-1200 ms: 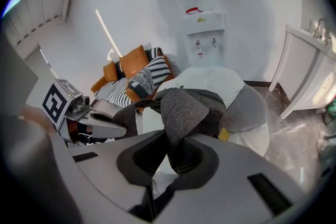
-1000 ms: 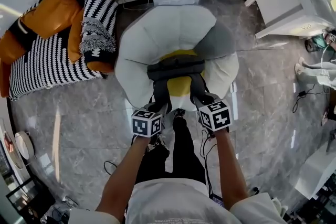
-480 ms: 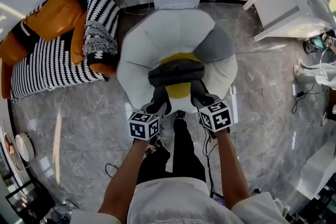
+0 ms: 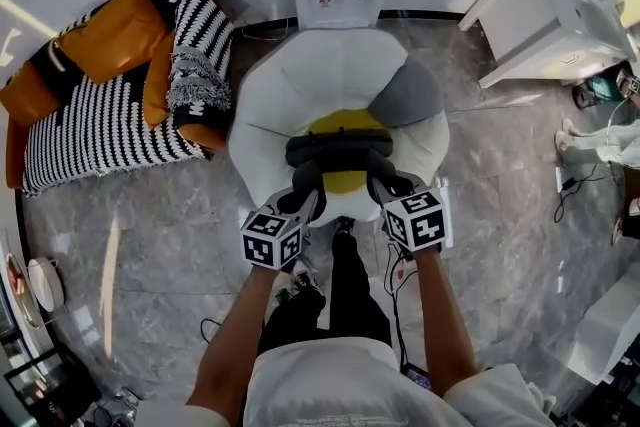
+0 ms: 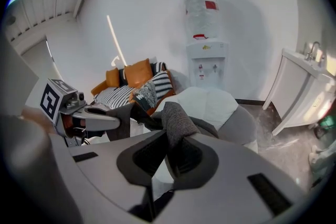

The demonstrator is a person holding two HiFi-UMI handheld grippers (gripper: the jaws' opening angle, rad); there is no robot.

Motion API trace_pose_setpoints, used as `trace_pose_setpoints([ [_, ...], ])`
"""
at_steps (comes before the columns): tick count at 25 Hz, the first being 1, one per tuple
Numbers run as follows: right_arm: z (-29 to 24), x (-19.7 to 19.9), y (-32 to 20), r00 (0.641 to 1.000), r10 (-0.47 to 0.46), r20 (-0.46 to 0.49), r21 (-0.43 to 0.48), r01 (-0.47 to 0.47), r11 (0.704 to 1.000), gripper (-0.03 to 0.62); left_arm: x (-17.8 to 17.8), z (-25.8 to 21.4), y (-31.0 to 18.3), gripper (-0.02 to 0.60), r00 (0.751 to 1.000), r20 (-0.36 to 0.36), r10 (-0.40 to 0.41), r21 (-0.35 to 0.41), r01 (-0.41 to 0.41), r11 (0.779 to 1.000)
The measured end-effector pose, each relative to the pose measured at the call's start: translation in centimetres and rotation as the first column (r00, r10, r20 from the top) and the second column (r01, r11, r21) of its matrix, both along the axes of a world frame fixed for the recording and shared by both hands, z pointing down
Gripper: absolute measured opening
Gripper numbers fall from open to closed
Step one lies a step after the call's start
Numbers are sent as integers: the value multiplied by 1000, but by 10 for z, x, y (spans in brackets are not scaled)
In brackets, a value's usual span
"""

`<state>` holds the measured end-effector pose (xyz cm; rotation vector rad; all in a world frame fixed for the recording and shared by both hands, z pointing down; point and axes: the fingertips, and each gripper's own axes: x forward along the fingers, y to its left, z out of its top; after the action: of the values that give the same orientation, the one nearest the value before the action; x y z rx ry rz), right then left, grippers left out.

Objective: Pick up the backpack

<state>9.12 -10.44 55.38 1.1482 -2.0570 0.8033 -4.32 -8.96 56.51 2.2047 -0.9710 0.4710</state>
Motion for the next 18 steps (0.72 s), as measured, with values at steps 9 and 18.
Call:
trace_pose_setpoints([
  [9, -32, -5, 27, 1000, -7, 15, 37, 7, 999, 32, -7, -33, 21, 32, 999, -18, 33, 54, -32, 998],
  [18, -53, -7, 86, 999, 8, 40, 46, -10, 999, 32, -9, -59, 70, 32, 996, -45, 72, 96, -67, 993],
])
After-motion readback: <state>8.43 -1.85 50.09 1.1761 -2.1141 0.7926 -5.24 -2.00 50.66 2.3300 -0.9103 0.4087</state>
